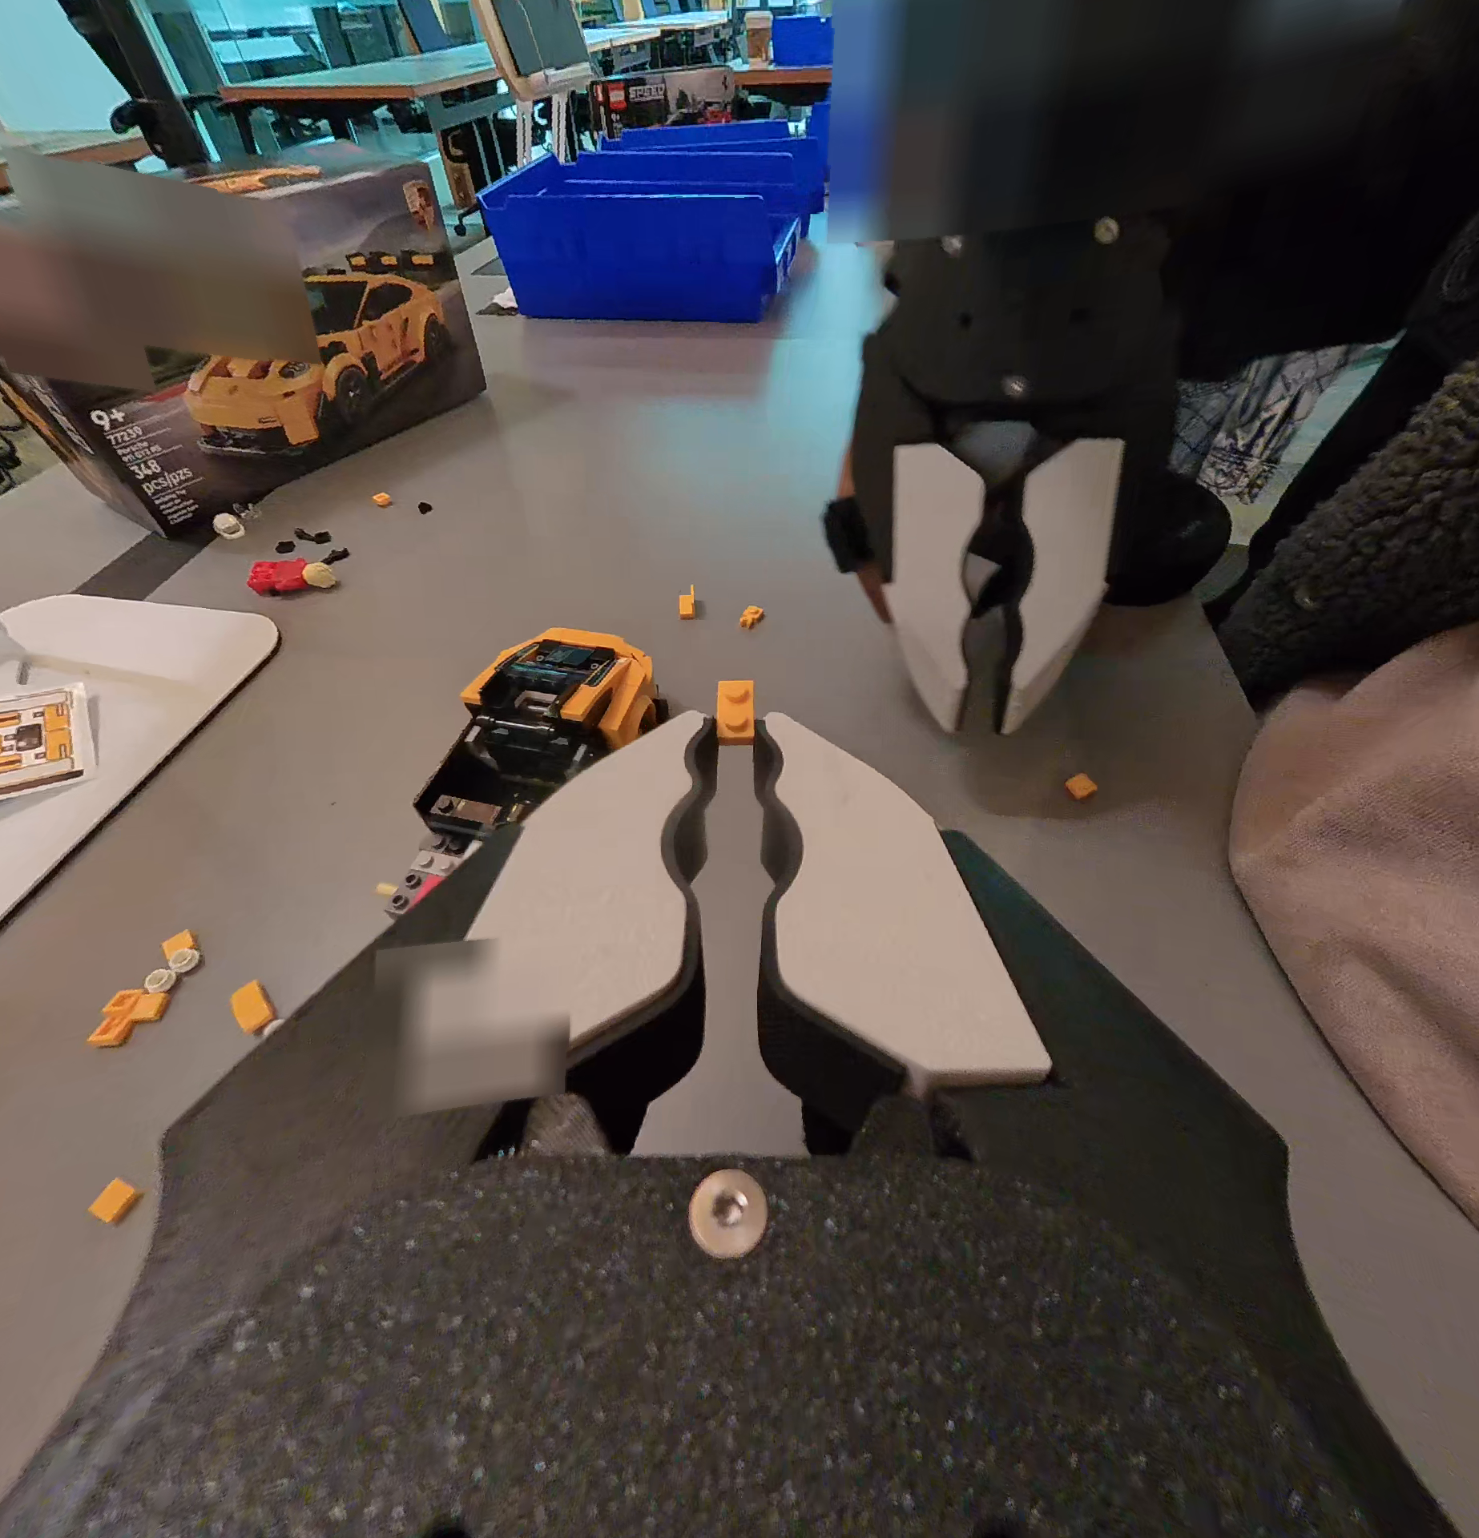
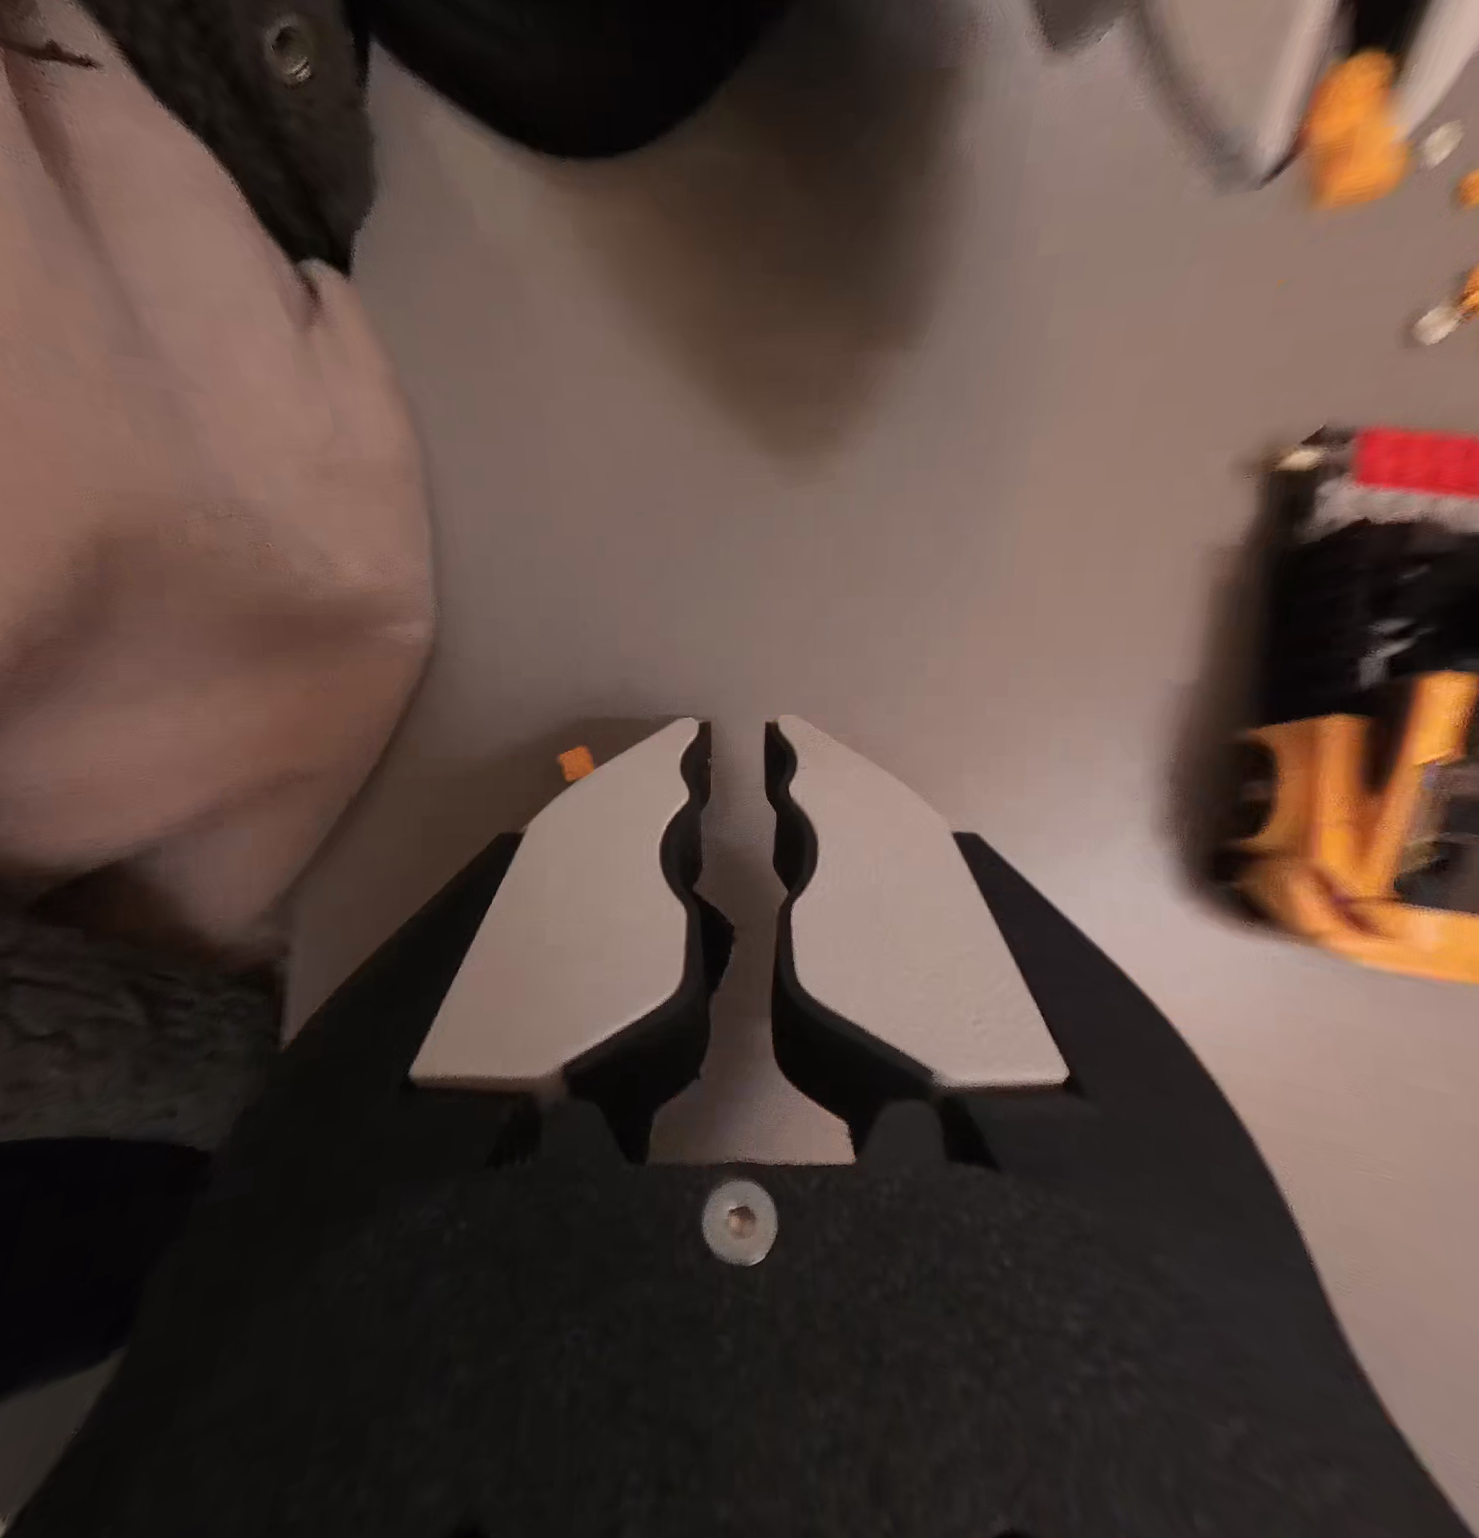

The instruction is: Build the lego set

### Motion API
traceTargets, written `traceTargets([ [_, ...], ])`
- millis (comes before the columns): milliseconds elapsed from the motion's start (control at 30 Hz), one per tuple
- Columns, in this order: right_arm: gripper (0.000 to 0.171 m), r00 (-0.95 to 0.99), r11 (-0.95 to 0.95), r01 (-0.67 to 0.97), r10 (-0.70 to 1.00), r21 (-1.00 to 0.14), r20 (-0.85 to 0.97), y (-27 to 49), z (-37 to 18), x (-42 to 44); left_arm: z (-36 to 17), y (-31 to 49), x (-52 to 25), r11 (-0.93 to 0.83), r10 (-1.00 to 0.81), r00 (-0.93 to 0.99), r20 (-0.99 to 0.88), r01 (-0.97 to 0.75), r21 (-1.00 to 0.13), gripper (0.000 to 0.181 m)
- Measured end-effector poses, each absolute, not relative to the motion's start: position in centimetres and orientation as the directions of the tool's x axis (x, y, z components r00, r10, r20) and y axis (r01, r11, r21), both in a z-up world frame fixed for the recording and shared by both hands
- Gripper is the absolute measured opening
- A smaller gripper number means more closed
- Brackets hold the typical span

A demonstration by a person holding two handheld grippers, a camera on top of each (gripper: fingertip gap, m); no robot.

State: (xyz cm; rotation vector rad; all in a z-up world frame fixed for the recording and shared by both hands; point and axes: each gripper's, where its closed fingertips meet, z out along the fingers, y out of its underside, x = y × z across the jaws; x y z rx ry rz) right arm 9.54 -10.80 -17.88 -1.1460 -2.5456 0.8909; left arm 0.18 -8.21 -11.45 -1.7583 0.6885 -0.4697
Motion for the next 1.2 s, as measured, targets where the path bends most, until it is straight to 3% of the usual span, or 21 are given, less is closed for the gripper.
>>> traceTargets([
  [233, 0.012, -0.634, 0.483, 0.634, 0.772, -0.605, -0.048, -13.8, -20.1, 13.5, -12.2, -8.2, 0.6, -0.216, -0.676, 0.737, -0.014, -0.216, -0.952, 0.007],
  [600, 0.008, -0.624, 0.481, 0.651, 0.779, -0.587, -0.054, -13.7, -21.0, 13.0, -12.6, -8.6, 1.8, -0.216, -0.709, 0.705, -0.009, -0.23, -0.949, 0.007],
  [867, 0.008, -0.55, 0.409, 0.546, 0.834, -0.732, 0.056, -9.5, -11.1, 6.6, -11.6, -8.9, 3.1, -0.161, -0.727, 0.687, -0.008, -0.182, -0.97, 0.008],
  [967, 0.008, -0.595, 0.465, 0.541, 0.8, -0.701, 0.071, -9.6, -9.3, 4.7, -11.6, -8.8, 3.1, -0.153, -0.72, 0.694, -0.02, -0.187, -0.97, 0.008],
  [1200, 0.008, -0.665, 0.579, 0.57, 0.742, -0.582, 0.086, -9.3, -10.8, 2.9, -11.6, -8.7, 2.9, -0.165, -0.715, 0.699, -0.017, -0.192, -0.967, 0.008],
])
